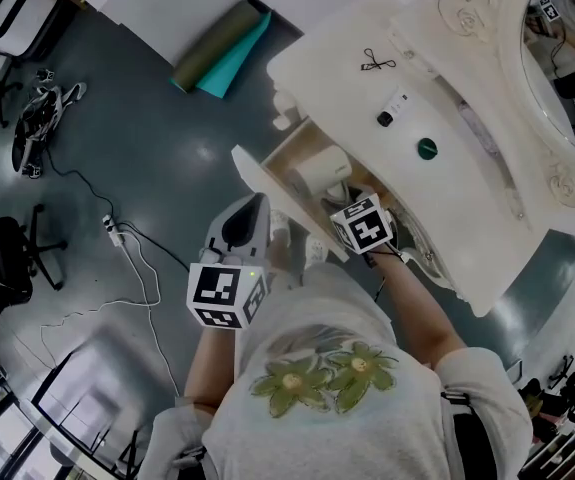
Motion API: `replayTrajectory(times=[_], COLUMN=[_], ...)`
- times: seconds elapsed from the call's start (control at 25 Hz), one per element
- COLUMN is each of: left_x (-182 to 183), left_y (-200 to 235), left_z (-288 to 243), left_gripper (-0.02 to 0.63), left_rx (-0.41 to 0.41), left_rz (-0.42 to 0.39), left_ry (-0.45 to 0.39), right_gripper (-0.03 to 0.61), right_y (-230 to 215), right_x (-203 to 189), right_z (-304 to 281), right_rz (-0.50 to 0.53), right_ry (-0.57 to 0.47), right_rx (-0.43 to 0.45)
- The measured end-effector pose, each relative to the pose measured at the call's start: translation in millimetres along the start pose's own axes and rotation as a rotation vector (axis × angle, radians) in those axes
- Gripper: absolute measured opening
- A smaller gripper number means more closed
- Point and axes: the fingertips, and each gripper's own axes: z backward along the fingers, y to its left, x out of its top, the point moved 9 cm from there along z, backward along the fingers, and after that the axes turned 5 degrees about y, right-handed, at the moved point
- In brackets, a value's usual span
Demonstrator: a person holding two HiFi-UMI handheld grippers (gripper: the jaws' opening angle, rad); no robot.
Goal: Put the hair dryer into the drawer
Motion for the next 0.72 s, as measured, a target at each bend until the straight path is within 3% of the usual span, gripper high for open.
replayTrajectory(times=[0.72], left_x=[-2], left_y=[5], left_z=[1], left_gripper=[0.011], left_rx=[0.027], left_rz=[0.026], left_ry=[0.006], right_gripper=[0.204], right_y=[-9], right_x=[-3], right_z=[-27], right_rz=[-0.057], right_ry=[0.049], right_rx=[0.029])
